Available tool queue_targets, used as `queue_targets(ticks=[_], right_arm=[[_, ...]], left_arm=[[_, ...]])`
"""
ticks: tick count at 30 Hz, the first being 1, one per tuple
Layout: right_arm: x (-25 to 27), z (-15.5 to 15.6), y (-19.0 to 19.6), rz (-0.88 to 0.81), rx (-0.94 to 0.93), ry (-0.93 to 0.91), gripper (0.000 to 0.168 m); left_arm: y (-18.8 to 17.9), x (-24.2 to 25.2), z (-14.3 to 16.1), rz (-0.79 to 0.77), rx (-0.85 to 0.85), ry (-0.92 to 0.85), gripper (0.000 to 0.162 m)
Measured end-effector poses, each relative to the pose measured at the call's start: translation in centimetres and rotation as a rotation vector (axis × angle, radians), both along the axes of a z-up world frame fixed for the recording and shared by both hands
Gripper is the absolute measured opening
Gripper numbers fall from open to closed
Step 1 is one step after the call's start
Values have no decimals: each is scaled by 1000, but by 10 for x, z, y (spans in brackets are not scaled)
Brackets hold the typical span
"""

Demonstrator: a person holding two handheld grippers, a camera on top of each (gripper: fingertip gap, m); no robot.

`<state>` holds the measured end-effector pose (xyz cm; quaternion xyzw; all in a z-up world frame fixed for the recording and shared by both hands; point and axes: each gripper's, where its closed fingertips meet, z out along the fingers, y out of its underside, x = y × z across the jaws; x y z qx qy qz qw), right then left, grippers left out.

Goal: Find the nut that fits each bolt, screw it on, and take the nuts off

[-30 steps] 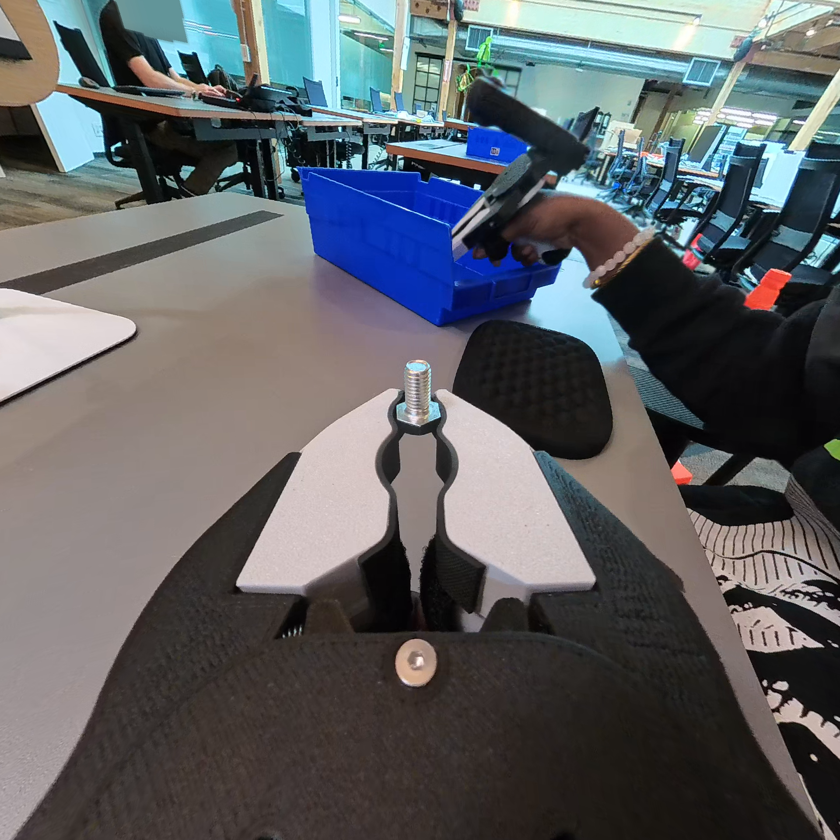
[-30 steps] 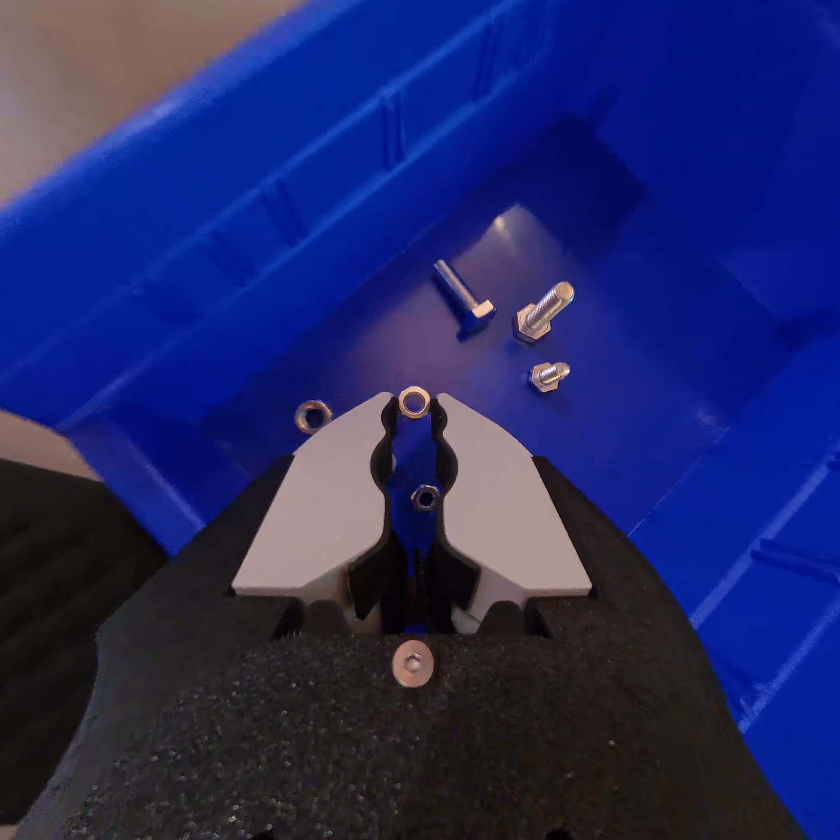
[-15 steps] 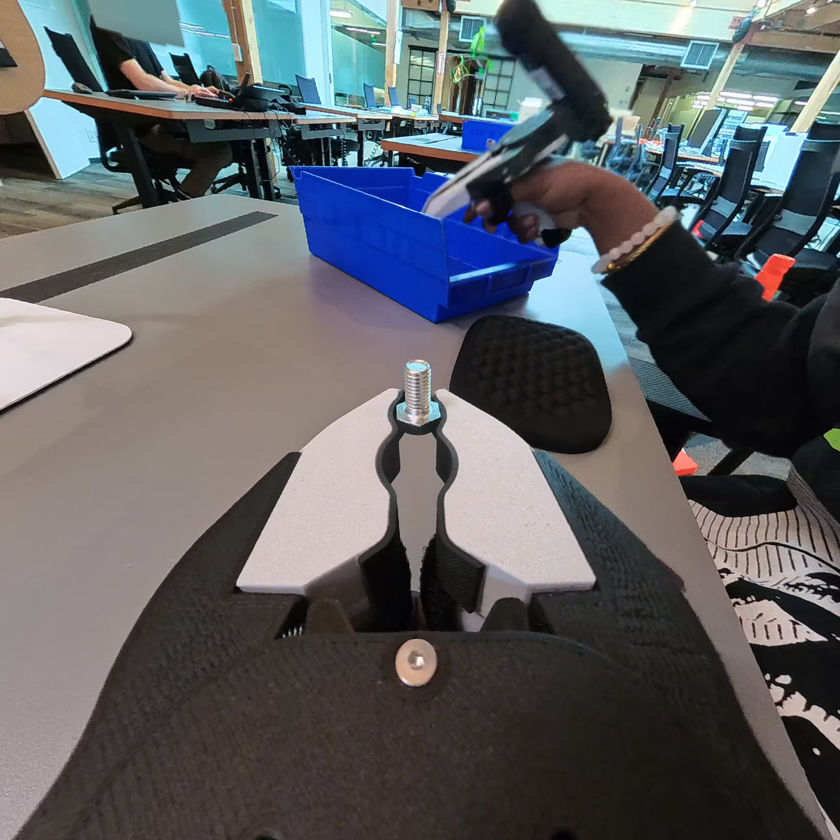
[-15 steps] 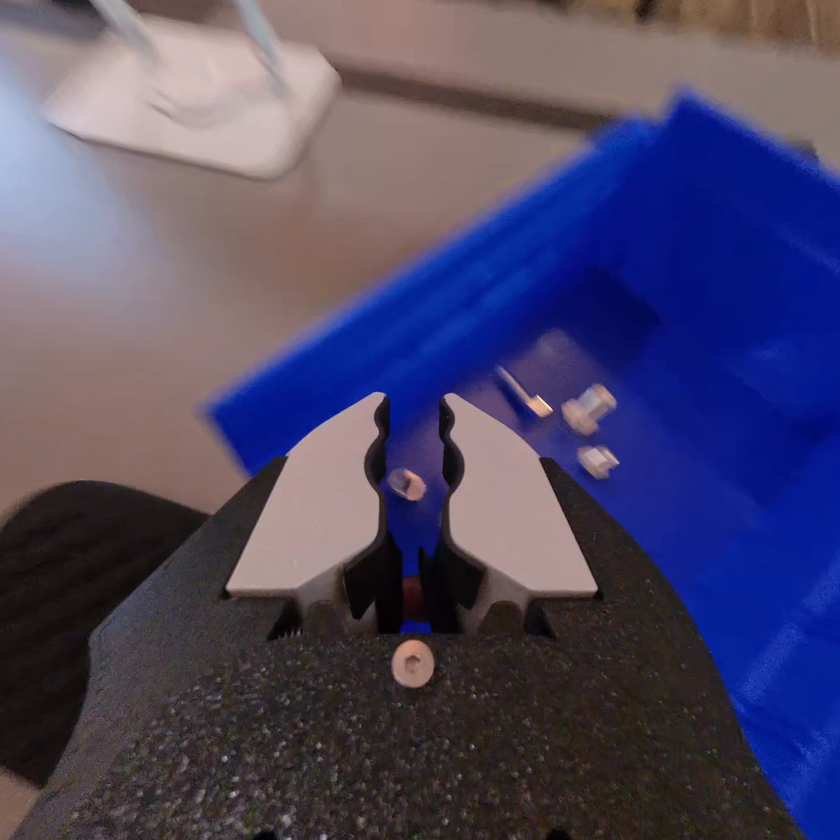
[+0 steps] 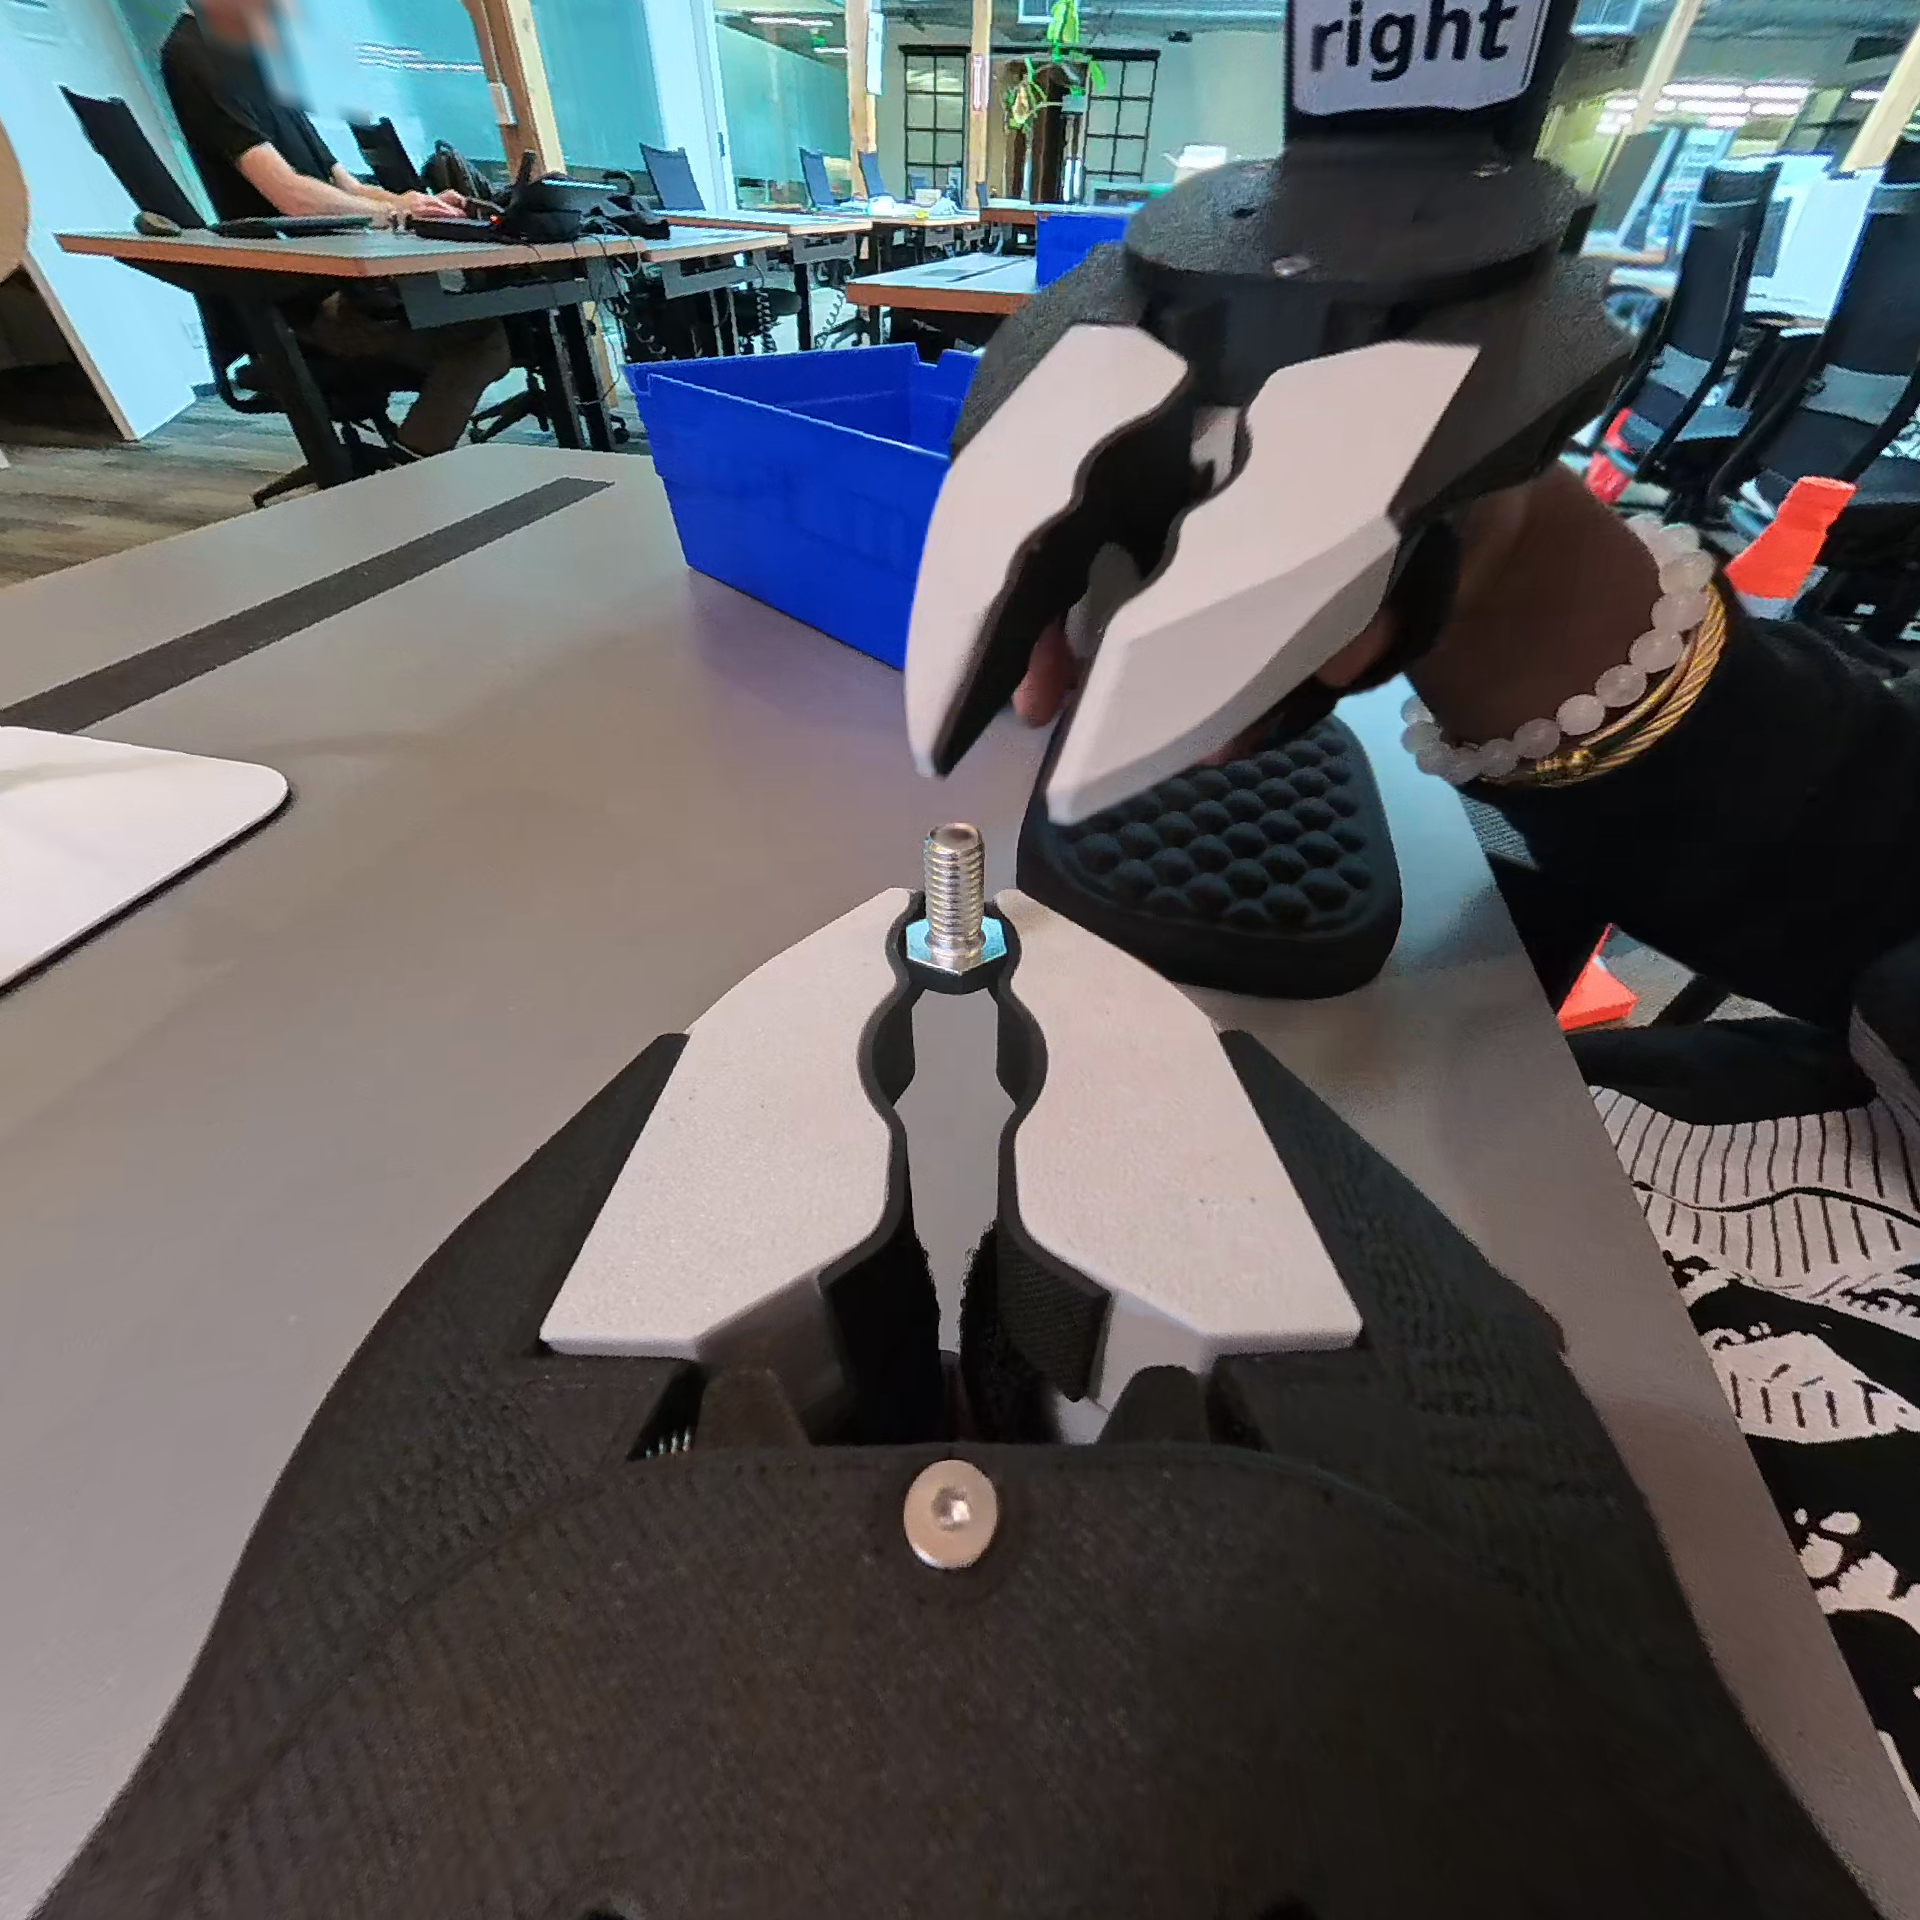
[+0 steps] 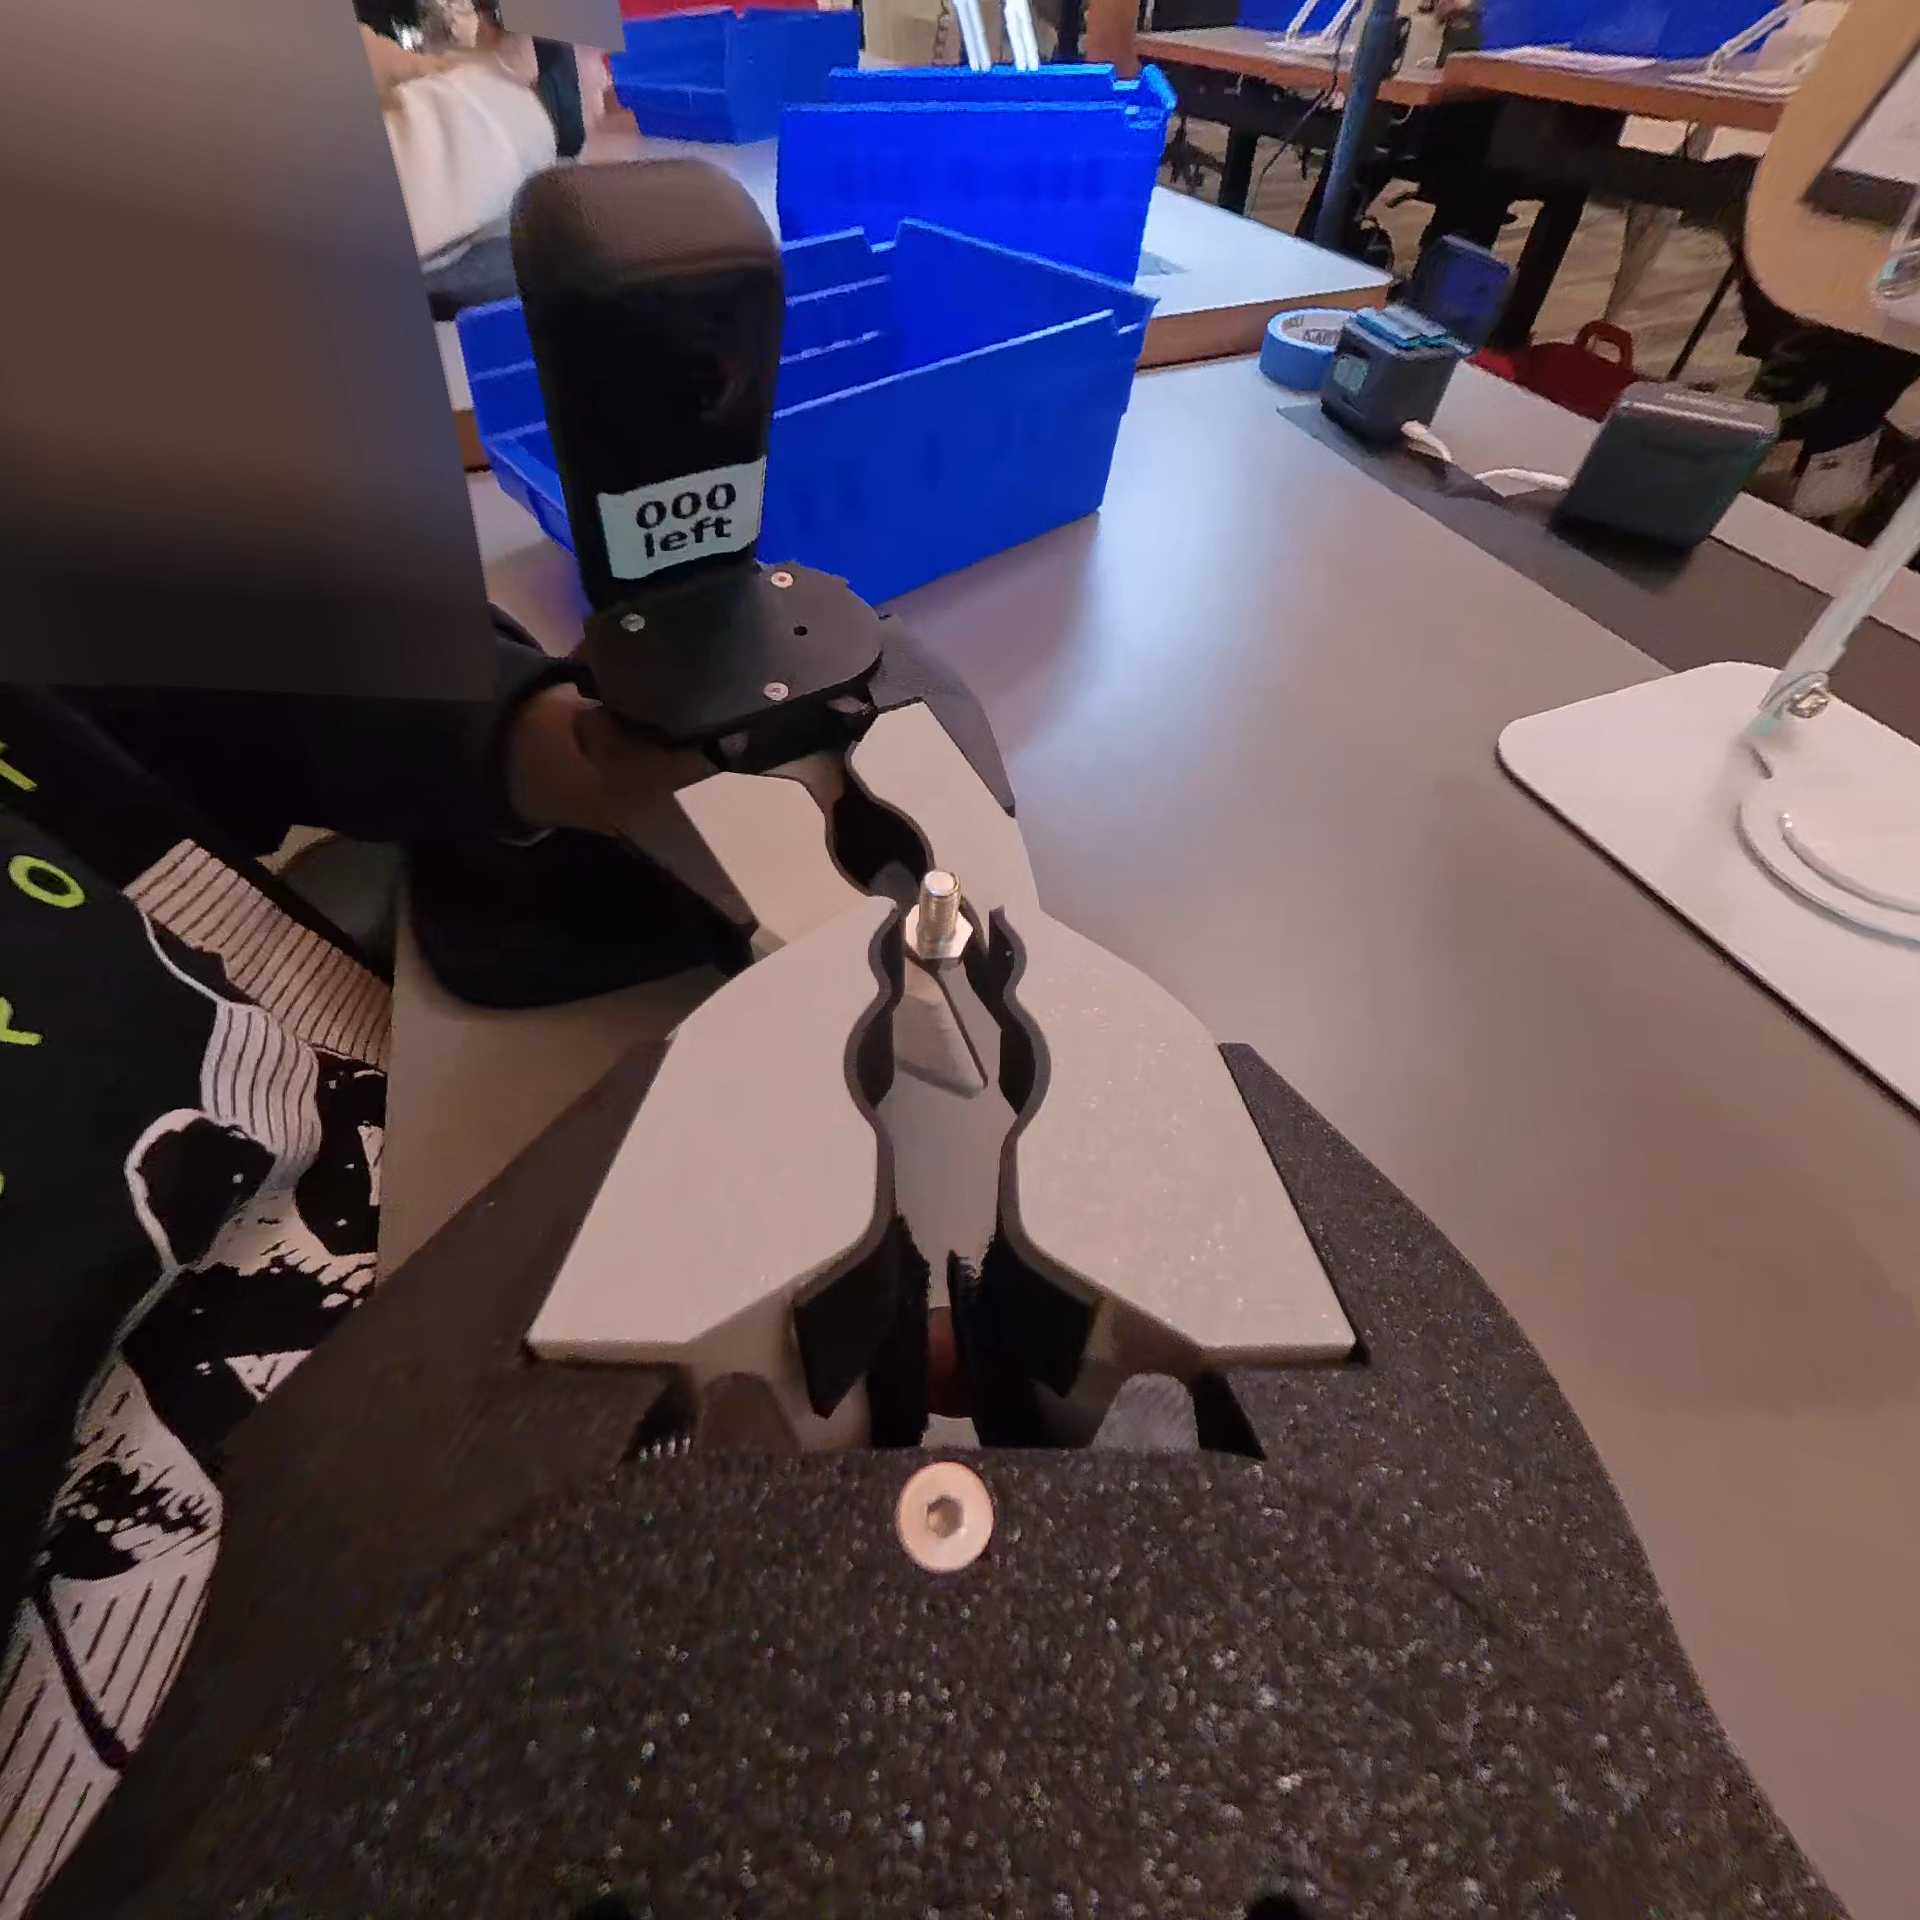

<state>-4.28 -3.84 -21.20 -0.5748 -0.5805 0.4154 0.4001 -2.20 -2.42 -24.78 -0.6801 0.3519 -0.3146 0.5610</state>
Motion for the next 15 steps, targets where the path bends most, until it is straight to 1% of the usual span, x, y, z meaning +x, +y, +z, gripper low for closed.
queue_targets(ticks=[3,7,10,11,13,15], right_arm=[[-7,-5,-1,18,5,-22,15],[-9,-7,-4,44,13,-30,8],[-7,-5,-4,40,15,-11,8],[-4,-1,-2,28,9,10,8],[7,9,9,-42,13,52,8],[33,21,34,-171,47,76,8]], left_arm=[[-1,1,-1,-7,7,13,11],[-2,3,-2,-14,11,26,11],[-3,4,0,-21,12,10,11],[-3,4,1,-21,6,-6,14],[-1,2,2,-9,-12,-25,29],[2,0,3,9,-22,-39,38]])
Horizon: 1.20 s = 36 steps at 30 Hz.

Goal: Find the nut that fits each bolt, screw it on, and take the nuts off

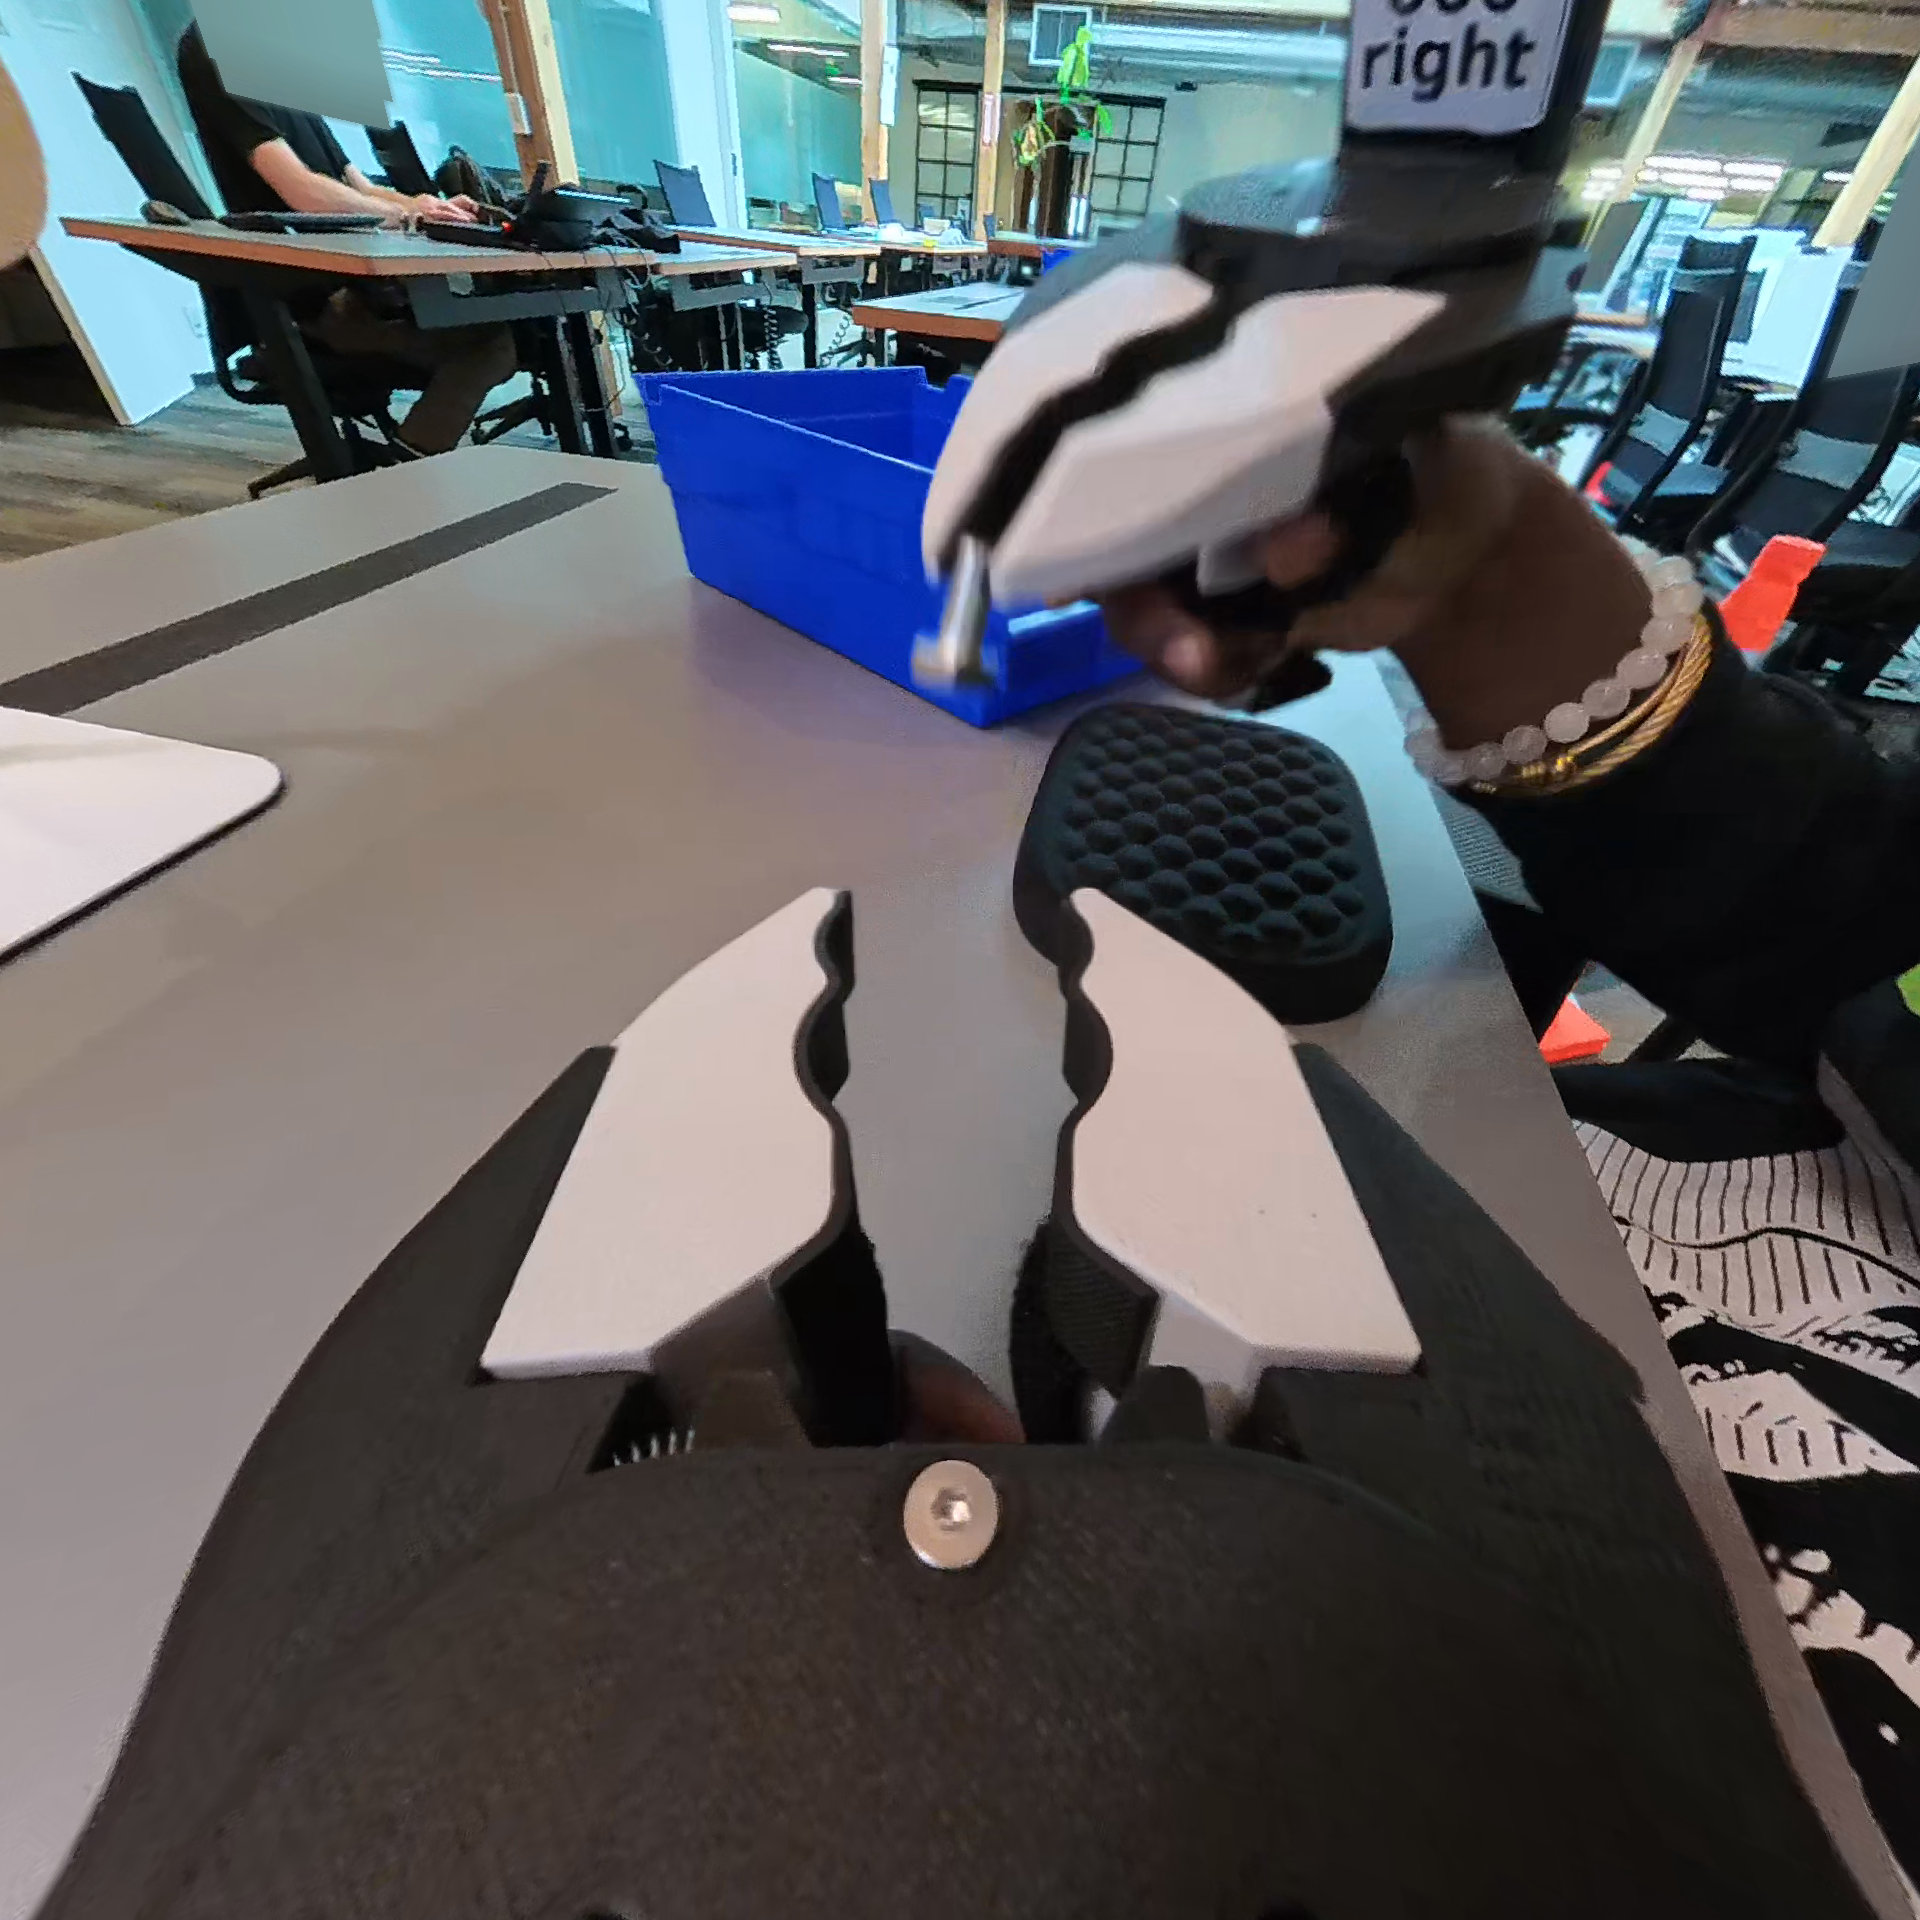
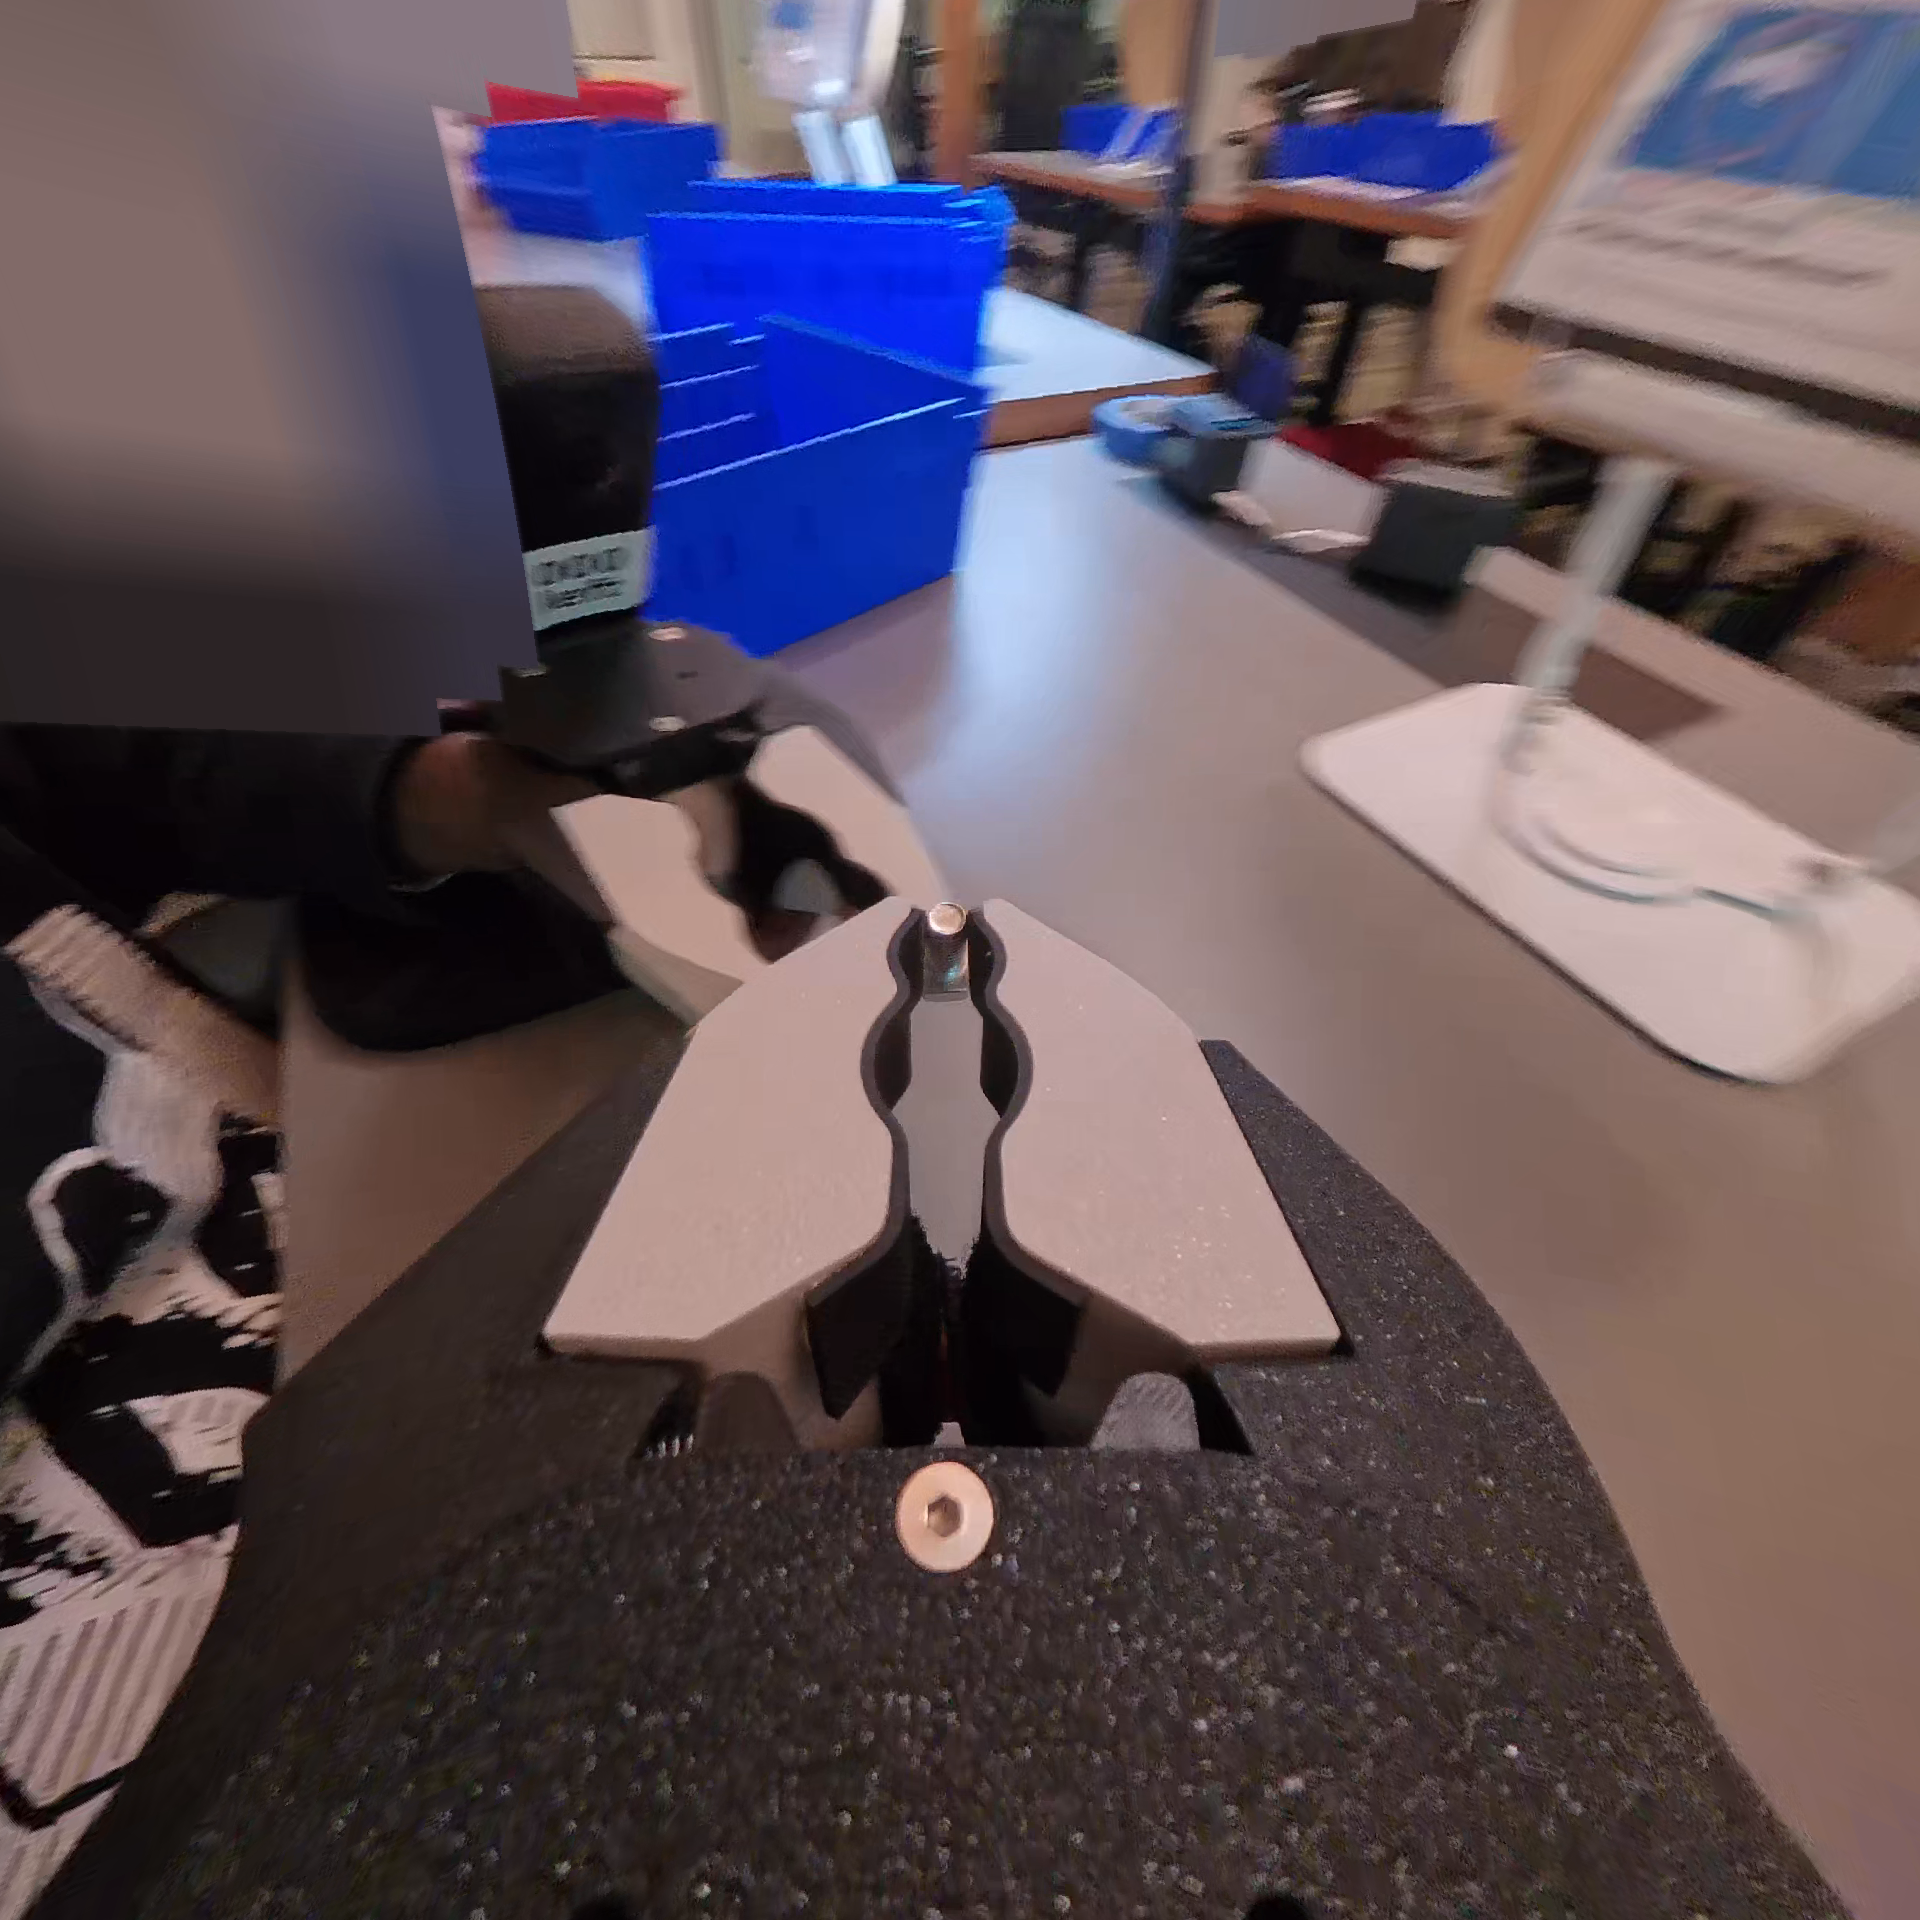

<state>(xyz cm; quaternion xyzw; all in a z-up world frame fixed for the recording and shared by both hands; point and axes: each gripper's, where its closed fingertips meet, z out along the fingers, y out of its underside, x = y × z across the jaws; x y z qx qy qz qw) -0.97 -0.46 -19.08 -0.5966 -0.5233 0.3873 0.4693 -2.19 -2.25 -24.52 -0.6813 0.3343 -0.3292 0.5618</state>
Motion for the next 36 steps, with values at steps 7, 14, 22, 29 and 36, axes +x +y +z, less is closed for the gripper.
queue_targets(ticks=[7,14,22,29,36], right_arm=[[184,9,131,-731,83,-140,8],[268,-75,188,-932,-225,-321,8],[284,-111,207,-944,-367,-501,8],[287,-120,209,-943,-388,-517,8],[285,-102,205,-982,-335,-481,16]], left_arm=[[2,1,-1,14,9,11,53],[2,1,0,8,-4,0,53],[2,2,-1,6,-10,-1,53],[1,2,-1,1,-6,6,53],[1,3,-2,0,-5,9,53]])
